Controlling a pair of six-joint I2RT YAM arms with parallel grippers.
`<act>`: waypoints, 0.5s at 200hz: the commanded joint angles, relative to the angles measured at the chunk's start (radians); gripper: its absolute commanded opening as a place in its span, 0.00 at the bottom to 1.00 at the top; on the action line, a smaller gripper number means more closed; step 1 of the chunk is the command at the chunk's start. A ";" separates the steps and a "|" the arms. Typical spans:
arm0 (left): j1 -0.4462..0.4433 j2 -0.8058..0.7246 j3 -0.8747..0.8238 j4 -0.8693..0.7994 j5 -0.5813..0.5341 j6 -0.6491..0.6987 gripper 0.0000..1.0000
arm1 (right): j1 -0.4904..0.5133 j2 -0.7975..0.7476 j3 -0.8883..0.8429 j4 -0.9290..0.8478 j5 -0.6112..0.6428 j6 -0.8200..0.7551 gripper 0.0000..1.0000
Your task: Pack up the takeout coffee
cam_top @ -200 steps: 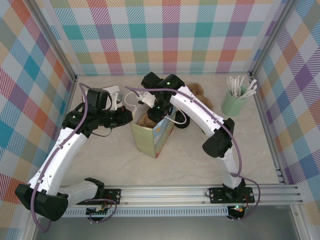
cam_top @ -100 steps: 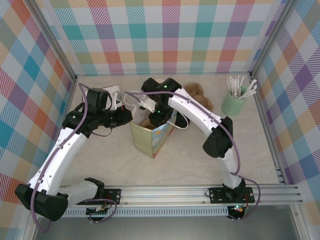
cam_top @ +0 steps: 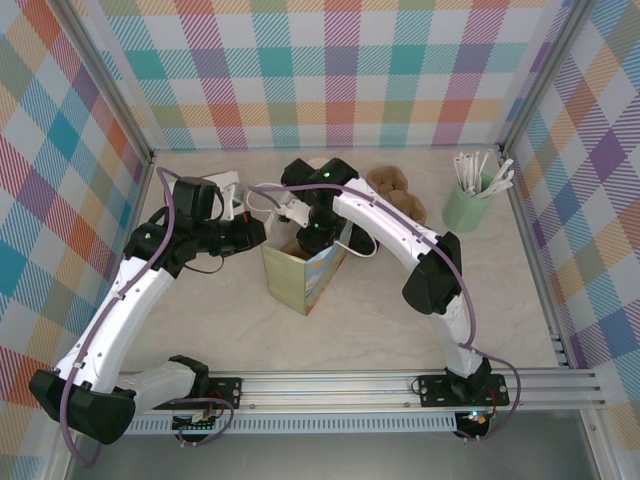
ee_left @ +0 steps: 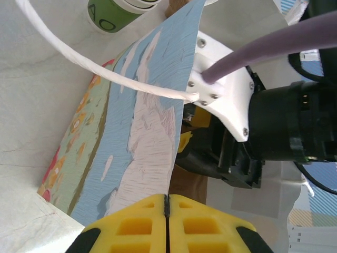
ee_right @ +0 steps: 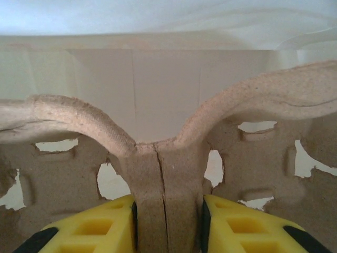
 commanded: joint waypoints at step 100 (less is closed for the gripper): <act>-0.012 -0.022 -0.012 0.029 -0.006 -0.004 0.07 | 0.009 0.026 0.095 -0.054 -0.005 -0.006 0.57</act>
